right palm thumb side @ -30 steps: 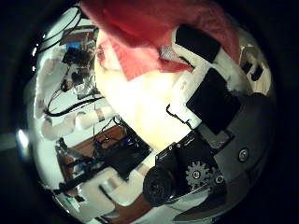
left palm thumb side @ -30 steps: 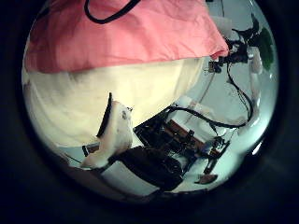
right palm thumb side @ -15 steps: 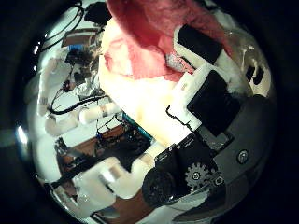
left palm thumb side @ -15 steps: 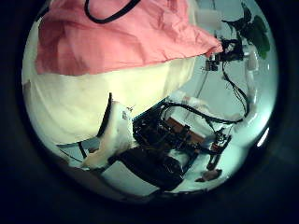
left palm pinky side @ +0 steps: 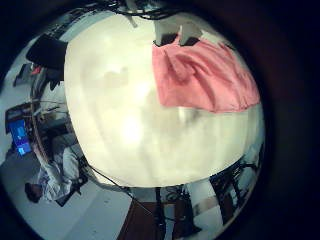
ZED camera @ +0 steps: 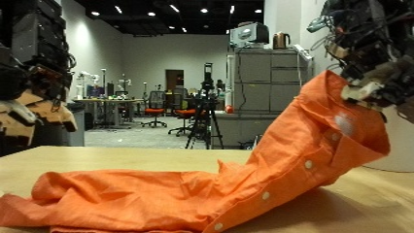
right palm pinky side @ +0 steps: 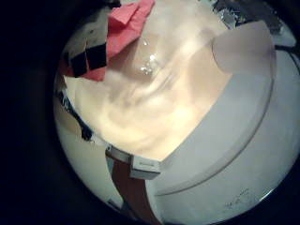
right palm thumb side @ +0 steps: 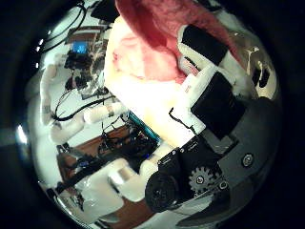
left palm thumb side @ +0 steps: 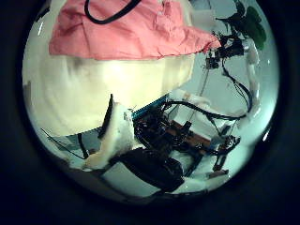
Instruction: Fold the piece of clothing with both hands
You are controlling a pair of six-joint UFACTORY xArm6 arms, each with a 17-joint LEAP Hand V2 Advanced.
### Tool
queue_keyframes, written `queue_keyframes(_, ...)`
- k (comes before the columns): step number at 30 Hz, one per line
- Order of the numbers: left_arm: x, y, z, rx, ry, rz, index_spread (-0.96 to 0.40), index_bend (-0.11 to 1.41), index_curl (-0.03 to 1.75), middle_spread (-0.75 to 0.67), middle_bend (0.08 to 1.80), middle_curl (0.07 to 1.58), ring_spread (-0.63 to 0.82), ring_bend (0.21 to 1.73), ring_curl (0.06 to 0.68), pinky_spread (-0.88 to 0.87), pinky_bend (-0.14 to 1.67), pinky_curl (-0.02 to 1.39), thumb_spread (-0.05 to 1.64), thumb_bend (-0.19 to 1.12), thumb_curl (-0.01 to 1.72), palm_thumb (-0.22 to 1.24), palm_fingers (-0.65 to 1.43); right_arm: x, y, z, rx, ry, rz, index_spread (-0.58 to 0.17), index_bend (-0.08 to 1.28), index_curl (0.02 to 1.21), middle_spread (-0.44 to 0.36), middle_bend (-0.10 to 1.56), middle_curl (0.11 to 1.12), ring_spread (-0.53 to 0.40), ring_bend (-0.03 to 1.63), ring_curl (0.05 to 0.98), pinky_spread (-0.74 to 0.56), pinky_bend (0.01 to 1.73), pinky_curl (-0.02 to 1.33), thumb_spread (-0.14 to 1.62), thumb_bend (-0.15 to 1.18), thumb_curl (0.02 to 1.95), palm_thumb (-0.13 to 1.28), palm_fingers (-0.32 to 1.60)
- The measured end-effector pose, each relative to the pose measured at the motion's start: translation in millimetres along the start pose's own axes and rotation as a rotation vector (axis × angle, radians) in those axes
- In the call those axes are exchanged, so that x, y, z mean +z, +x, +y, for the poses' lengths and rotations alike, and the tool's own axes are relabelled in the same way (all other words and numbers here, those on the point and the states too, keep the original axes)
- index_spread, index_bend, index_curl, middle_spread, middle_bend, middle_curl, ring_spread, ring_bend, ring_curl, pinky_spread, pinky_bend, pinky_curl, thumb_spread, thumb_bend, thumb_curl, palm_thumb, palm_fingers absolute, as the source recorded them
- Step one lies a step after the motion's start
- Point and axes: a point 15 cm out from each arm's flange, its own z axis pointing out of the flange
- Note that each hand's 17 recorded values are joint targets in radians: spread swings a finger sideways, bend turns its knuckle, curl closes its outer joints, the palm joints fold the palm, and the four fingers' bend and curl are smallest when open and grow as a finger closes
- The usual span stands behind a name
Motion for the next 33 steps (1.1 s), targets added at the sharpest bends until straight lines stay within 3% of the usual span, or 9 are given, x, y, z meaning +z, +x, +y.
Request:
queue_keyframes(7,5.9,-57.2,28.9,-0.114,0.045,0.055,0.07,0.16,0.28,0.33,0.18,0.26,0.55,0.42,0.224,0.49,0.31,0.32,1.40,-0.01,0.31,0.47,-0.03,-57.8,-65.1,-54.6,-0.108,0.065,0.080,-0.301,0.95,0.97,-0.136,1.28,0.79,-0.219,1.33,0.694,-0.29,1.24,0.72,1.26,0.00,0.67,1.17,1.11)
queue_keyframes(14,25.4,-98.7,59.2,-0.181,0.054,0.098,0.07,0.16,0.28,0.33,0.18,0.26,0.55,0.42,0.223,0.49,0.31,0.32,1.42,0.00,0.31,0.50,-0.03,-83.2,-134.7,-123.6,-0.225,0.082,0.110,-0.297,0.97,0.97,-0.139,1.28,0.78,-0.220,1.32,0.700,-0.28,1.25,0.74,1.22,-0.01,0.69,1.16,1.12)
queue_keyframes(22,36.1,-114.3,80.6,-0.207,0.066,0.139,0.07,0.16,0.29,0.33,0.18,0.26,0.55,0.42,0.226,0.49,0.31,0.32,1.43,0.00,0.32,0.52,-0.03,-13.3,-244.5,-208.8,-0.418,0.046,0.130,-0.294,0.98,0.97,-0.141,1.29,0.78,-0.214,1.33,0.710,-0.27,1.26,0.75,1.20,-0.01,0.72,1.15,1.12)
queue_keyframes(33,41.5,-110.5,94.1,-0.204,0.070,0.165,0.07,0.16,0.29,0.33,0.18,0.27,0.55,0.42,0.226,0.49,0.31,0.32,1.43,-0.01,0.32,0.55,-0.02,48.9,-311.6,-305.3,-0.473,0.233,0.157,-0.292,0.98,0.97,-0.142,1.29,0.78,-0.211,1.33,0.718,-0.27,1.25,0.76,1.20,-0.01,0.74,1.12,1.11)
